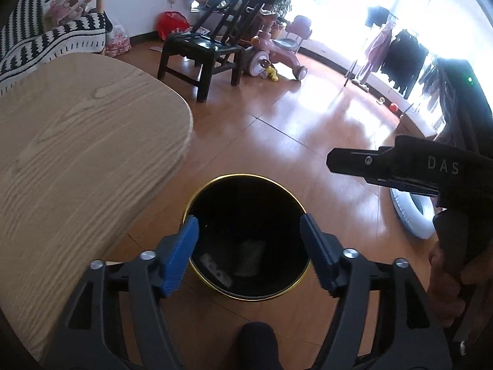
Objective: Collect trash
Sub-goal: 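Return both tools to the trash pile on the table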
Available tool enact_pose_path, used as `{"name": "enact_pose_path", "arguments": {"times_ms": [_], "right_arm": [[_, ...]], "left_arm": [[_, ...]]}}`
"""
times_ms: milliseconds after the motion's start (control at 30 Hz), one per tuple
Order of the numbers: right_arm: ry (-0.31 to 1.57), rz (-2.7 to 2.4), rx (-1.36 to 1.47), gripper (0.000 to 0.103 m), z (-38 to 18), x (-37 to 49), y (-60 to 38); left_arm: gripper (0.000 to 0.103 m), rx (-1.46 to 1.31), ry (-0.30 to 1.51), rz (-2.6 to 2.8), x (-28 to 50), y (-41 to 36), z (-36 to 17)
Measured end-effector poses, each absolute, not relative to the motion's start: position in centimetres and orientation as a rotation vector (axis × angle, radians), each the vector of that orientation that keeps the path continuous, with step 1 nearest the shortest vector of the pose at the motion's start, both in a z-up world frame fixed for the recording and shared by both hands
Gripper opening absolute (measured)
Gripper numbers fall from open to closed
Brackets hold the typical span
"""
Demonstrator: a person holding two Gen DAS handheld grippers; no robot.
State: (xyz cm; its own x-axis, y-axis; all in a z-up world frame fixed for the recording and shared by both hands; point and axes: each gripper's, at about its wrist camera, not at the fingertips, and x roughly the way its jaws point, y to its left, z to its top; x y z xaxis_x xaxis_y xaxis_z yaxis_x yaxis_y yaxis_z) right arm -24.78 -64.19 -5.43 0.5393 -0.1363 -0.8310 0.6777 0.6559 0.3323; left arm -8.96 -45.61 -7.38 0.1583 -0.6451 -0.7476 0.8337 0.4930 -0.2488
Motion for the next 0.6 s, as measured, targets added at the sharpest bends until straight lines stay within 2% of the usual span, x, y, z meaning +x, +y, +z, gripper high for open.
{"name": "enact_pose_path", "arguments": {"times_ms": [233, 600], "right_arm": [[0.831, -0.467, 0.594, 0.094, -1.6, -21.2, -59.7], [0.821, -0.176, 0.398, 0.096, 2.7, -9.6, -44.9]], "left_arm": [[0.091, 0.224, 0.847, -1.019, -7.8, -40.3, -3.5], [0.094, 0.138, 0.756, -0.696, -1.2, -22.5, 1.2]]}}
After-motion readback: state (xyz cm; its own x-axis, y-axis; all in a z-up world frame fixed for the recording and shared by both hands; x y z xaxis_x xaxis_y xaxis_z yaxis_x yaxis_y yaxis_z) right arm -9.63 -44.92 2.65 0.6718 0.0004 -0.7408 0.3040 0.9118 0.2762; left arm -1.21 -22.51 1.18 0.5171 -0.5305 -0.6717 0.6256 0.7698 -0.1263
